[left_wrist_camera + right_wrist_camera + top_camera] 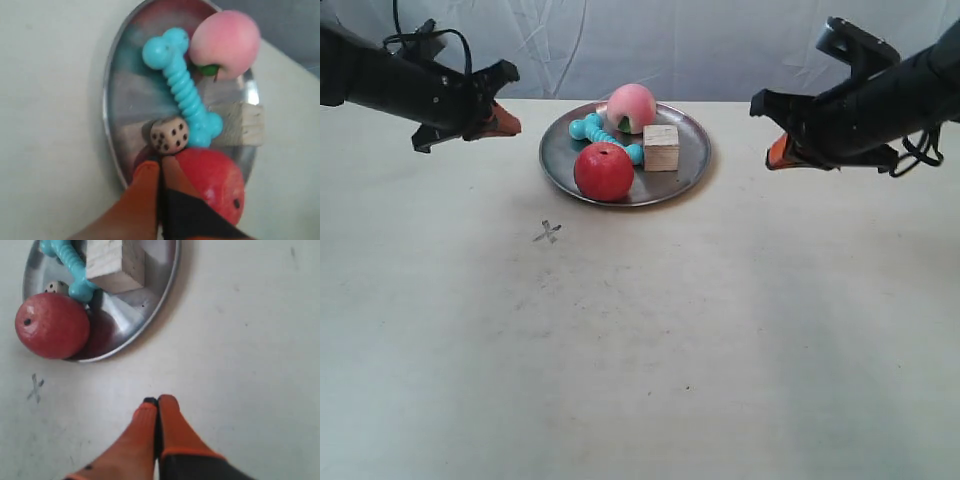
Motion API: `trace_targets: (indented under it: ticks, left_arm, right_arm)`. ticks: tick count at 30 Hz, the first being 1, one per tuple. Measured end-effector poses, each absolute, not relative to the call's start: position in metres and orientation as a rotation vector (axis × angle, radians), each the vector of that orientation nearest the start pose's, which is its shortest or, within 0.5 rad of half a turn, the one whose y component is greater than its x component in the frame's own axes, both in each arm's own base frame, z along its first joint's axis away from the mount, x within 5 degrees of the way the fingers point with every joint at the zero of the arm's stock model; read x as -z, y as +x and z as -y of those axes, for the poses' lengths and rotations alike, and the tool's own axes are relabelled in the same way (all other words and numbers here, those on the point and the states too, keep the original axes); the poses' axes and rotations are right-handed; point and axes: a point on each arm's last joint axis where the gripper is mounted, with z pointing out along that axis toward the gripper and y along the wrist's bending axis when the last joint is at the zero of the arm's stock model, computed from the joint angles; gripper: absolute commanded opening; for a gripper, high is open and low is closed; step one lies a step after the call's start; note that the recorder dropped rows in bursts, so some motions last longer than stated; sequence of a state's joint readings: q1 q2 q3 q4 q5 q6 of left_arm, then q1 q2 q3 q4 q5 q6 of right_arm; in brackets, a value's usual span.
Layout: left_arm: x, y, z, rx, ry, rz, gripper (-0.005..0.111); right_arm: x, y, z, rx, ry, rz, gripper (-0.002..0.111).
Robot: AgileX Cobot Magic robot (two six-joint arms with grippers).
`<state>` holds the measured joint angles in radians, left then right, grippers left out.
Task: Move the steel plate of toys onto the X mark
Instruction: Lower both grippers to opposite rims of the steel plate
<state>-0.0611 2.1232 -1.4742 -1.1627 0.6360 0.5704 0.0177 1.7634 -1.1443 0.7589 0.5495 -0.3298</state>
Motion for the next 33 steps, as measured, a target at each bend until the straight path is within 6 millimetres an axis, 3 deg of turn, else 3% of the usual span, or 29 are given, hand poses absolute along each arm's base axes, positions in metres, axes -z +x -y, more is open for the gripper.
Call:
trace_targets:
  ticks: [2, 4, 8, 12, 14, 19, 26, 33]
  left_arm:
    - [-0.162, 0.469, 0.065, 1.069, -0.298, -2.390, 0.000]
    - [-0.156, 0.480, 0.054, 1.078, -0.293, -2.371, 0.000]
    - [-0.148, 0.491, 0.044, 1.048, -0.261, -2.368, 0.002]
    - [-0.151, 0.498, 0.045, 1.033, -0.200, -2.355, 0.015]
    - [-0.147, 0.501, 0.047, 1.012, -0.156, -2.367, 0.023]
    - [-0.126, 0.501, 0.059, 0.969, -0.090, -2.431, 0.040]
    - [-0.112, 0.509, 0.066, 0.971, -0.102, -2.427, 0.040]
    - [-0.089, 0.514, 0.086, 0.966, -0.077, -2.450, 0.040]
  right_arm:
    - [-0.213, 0.389, -0.033, -0.651, 0.288, -2.526, 0.001]
    - [-0.208, 0.404, -0.027, -0.669, 0.307, -2.529, 0.003]
    - [-0.197, 0.433, -0.016, -0.674, 0.333, -2.515, 0.019]
    - [-0.182, 0.454, -0.014, -0.685, 0.346, -2.511, 0.038]
    - [-0.171, 0.463, -0.016, -0.725, 0.366, -2.522, 0.043]
    - [-0.138, 0.477, -0.021, -0.834, 0.405, -2.583, 0.044]
    - [-0.104, 0.493, -0.020, -0.829, 0.480, -2.567, 0.044]
    - [-0.088, 0.510, -0.044, -0.800, 0.450, -2.526, 0.044]
